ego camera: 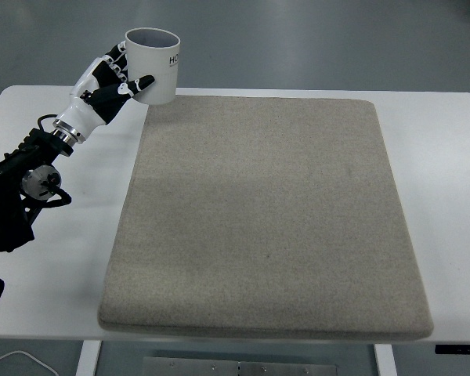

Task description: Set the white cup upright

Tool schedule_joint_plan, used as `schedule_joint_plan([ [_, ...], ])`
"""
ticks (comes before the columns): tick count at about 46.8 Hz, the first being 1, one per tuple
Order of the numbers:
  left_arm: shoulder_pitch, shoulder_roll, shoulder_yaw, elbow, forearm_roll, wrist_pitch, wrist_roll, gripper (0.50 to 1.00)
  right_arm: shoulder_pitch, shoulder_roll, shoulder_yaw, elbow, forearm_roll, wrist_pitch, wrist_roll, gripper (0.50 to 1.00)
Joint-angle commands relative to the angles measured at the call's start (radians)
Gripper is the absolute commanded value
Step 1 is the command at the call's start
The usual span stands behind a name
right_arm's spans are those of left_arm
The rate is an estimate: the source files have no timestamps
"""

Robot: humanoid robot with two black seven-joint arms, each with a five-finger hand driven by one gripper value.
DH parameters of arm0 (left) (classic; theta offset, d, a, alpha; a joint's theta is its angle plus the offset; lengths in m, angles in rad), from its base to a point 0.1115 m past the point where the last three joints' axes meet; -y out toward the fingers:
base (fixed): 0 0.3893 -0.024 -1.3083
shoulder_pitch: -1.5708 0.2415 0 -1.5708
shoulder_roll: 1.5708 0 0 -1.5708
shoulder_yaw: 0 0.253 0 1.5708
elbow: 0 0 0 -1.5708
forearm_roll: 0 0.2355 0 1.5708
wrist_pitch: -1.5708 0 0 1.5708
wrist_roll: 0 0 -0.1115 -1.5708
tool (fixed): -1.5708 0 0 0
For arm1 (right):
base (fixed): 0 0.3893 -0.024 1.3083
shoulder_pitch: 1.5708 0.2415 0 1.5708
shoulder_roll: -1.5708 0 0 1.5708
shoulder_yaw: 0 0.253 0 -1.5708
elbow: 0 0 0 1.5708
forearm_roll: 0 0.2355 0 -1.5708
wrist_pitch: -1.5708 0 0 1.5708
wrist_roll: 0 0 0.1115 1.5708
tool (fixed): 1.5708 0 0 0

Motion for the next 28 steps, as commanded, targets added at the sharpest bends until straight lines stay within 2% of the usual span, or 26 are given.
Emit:
schedule_joint_plan([
  [1,0.006,-0.001,0.0,0.0,0.037,0.0,0.0,0.66,0.0,0.0,0.0,0.0,0.0,0.0,0.0,0.93],
  [11,0.033,-0.004,0.0,-0.001,0.144,0.0,0.0,0.66,0.0,0.0,0.0,0.0,0.0,0.0,0.0,0.93],
  [28,0.104,-0.079,0.008,-0.001,0.216,0.0,0.0,0.677,0.0,0.0,0.0,0.0,0.0,0.0,0.0,0.93],
])
